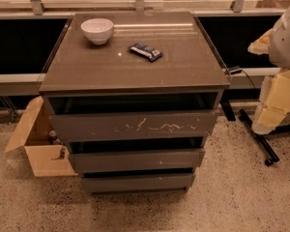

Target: Open top drawer

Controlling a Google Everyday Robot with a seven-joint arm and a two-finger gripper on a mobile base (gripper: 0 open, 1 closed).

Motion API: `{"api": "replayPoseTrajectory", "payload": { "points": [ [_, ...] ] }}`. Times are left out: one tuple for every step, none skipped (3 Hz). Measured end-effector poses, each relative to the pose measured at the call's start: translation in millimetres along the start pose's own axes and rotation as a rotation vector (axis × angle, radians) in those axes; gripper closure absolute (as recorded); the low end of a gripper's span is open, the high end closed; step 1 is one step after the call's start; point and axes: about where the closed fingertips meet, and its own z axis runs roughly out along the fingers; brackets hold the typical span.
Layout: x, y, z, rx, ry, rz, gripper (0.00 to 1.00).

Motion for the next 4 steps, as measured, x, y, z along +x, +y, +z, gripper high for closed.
{"api": "replayPoseTrajectory", "payload": {
  "points": [
    [0, 0, 0, 0.0, 0.0, 0.0, 0.0],
    [-3, 3, 19, -0.019, -0.025, -0.015, 0.0],
    [-7, 13, 67, -0.078, -0.084, -0.039, 0.0],
    [-7, 20, 107, -0.137, -0.127, -0.056, 0.0]
  ]
}}
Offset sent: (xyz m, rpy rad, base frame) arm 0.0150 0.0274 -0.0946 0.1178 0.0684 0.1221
